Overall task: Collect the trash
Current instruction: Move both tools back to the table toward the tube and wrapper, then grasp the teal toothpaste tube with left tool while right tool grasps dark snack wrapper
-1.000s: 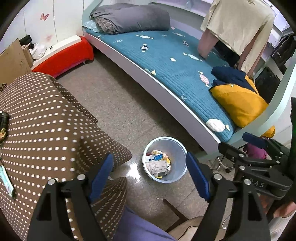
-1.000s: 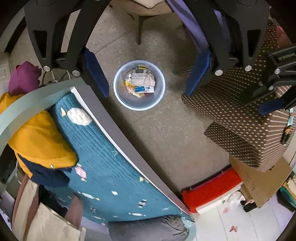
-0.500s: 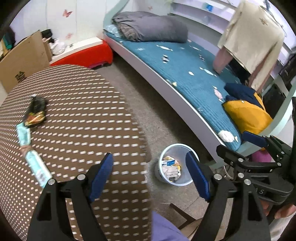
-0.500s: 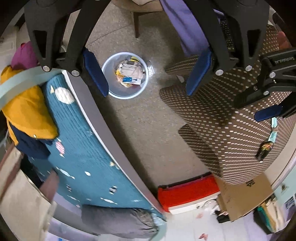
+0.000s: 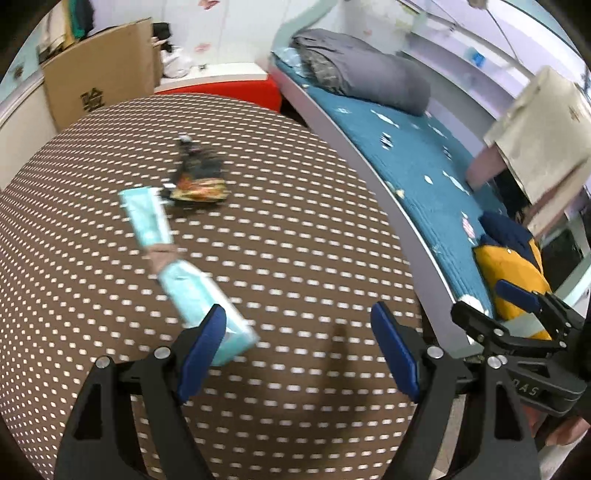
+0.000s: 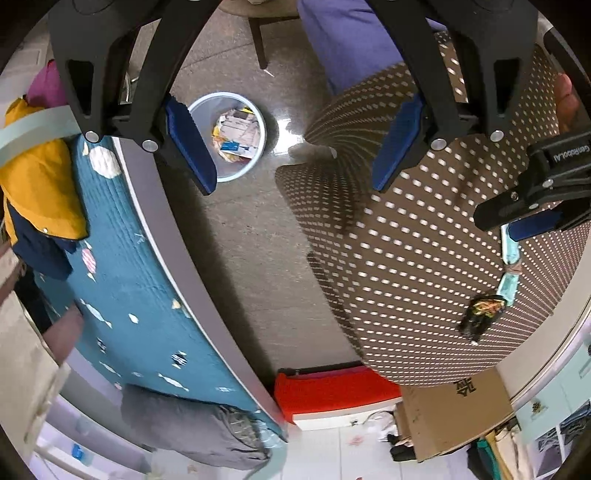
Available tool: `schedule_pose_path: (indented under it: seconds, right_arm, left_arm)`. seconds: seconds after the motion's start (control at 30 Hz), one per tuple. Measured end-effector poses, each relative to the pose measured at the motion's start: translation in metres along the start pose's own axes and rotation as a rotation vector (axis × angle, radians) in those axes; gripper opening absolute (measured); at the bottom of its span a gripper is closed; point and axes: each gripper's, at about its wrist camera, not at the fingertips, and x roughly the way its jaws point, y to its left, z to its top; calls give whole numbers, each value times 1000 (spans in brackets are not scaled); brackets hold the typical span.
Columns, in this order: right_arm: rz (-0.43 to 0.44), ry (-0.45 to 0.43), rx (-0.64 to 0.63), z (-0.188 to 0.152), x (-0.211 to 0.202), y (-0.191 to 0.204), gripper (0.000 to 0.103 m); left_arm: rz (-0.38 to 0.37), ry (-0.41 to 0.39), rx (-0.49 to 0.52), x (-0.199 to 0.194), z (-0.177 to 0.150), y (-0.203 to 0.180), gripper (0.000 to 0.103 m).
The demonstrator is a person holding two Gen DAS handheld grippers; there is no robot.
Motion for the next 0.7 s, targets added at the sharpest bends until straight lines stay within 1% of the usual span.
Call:
schedule_pose_path:
  seconds: [0.17, 0.33, 0.37, 0.43, 0.47, 0.5, 0.53, 0.57, 0.6, 0.67, 0.7]
  right_arm:
    - [23, -2, -30, 10, 4, 23, 85]
    - [46, -4, -66, 23, 10, 43, 85]
    - [50, -4, -70, 25, 12, 46, 85]
    - [59, -1, -77, 29, 17, 52, 85]
    - [61, 0, -79, 32, 19, 55, 85]
    - [66, 0, -79, 34, 22, 56, 85]
    - [71, 3, -80, 37, 24, 59, 85]
    - [78, 8, -79, 39, 27, 62, 85]
    - [82, 10, -79, 41, 28, 64, 85]
    - [94, 7, -84, 46, 30, 70, 85]
    - [99, 5, -88, 48, 30, 73, 85]
  left_arm:
    - [26, -5, -45, -1, 6, 28, 80]
    - [91, -3, -79, 8, 15, 50, 80]
    - [97, -19, -69, 8, 18, 51, 81]
    - [124, -15, -53, 11, 21, 51, 80]
    - [132, -14, -41, 13, 23, 50, 76]
    - [182, -34, -12, 14, 25, 48, 52]
    - [247, -45, 5, 15, 25, 47, 34]
    - [285, -52, 7, 15, 26, 49, 19]
    - [269, -50, -8, 14, 28, 53, 18]
    - [208, -41, -52, 9, 30, 65, 18]
    - [197, -40, -65, 8, 31, 72, 18]
